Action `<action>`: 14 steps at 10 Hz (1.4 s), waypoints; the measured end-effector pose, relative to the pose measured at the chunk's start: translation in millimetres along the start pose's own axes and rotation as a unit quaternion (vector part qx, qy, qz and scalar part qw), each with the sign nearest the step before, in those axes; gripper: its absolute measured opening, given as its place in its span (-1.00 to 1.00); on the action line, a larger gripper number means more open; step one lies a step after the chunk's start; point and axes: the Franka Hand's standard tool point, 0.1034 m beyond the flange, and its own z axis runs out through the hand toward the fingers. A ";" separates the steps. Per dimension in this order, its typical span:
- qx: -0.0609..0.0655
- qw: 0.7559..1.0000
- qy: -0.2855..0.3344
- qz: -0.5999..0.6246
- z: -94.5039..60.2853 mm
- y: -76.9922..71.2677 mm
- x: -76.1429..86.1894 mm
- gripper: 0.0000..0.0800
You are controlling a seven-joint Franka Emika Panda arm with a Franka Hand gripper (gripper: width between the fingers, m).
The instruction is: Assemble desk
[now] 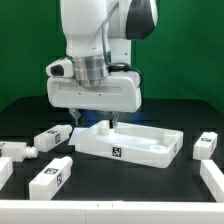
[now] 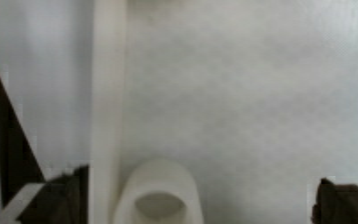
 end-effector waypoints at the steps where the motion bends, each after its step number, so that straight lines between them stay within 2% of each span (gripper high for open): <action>1: -0.002 1.000 -0.004 0.005 8.4 5.6 -10.4 0.62; 4: -0.004 1.000 0.010 0.003 31.1 5.8 -20.6 0.62; 6: -0.003 1.000 0.021 -0.008 34.0 3.0 -17.5 0.62; 7: -0.003 1.000 0.021 -0.011 34.3 3.0 -17.6 0.30; 8: -0.003 1.000 0.021 -0.014 34.4 2.9 -17.6 0.30; 10: -0.003 1.000 0.021 -0.020 34.5 3.0 -17.7 -0.39; 11: -0.003 1.000 0.021 -0.021 34.5 3.0 -17.7 -0.39; 12: -0.003 0.999 0.020 -0.025 33.3 2.9 -16.4 -0.82; 14: 0.000 0.999 0.009 -0.052 15.8 2.2 1.8 -0.87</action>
Offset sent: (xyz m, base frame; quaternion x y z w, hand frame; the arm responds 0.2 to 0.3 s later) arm -0.0105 0.0065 -0.0309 0.0059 0.0374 0.0147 0.9992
